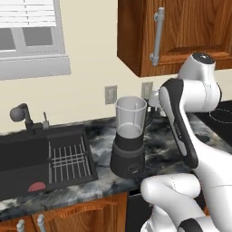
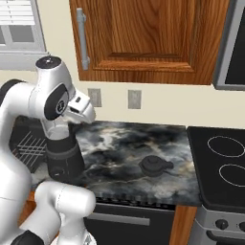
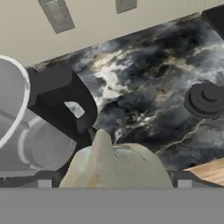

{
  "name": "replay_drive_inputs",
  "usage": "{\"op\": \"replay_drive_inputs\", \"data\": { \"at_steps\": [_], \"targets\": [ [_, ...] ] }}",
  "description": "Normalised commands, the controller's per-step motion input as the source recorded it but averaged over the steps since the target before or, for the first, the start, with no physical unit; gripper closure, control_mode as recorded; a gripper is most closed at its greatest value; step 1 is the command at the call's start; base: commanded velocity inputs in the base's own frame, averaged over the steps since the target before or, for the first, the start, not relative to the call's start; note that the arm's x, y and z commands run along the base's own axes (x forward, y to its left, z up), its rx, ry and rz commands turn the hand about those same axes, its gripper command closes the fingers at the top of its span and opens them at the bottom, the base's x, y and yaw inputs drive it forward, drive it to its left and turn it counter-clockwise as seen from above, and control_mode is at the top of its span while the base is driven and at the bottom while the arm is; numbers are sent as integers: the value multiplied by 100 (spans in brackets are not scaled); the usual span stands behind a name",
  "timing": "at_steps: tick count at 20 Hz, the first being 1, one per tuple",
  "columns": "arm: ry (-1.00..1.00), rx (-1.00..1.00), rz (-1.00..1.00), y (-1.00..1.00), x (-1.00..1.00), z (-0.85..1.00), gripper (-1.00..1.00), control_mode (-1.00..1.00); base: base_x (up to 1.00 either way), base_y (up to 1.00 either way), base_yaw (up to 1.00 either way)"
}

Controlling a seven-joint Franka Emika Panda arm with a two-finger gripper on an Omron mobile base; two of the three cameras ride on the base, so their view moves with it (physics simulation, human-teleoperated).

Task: Grab the onion and garlic from the fridge, place them in the blender, close the lid, and turn on the blender to create a marinade.

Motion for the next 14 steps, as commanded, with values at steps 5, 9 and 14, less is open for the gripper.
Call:
{"op": "replay_drive_inputs", "data": {
  "at_steps": [5,9,14],
  "targets": [
    [-12,-6,0,41,5,46,100,-100,0,0,0],
    [0,-2,0,42,43,22,100,-100,0,0,0],
    [7,0,0,39,93,1,100,-100,0,0,0]
  ]
}}
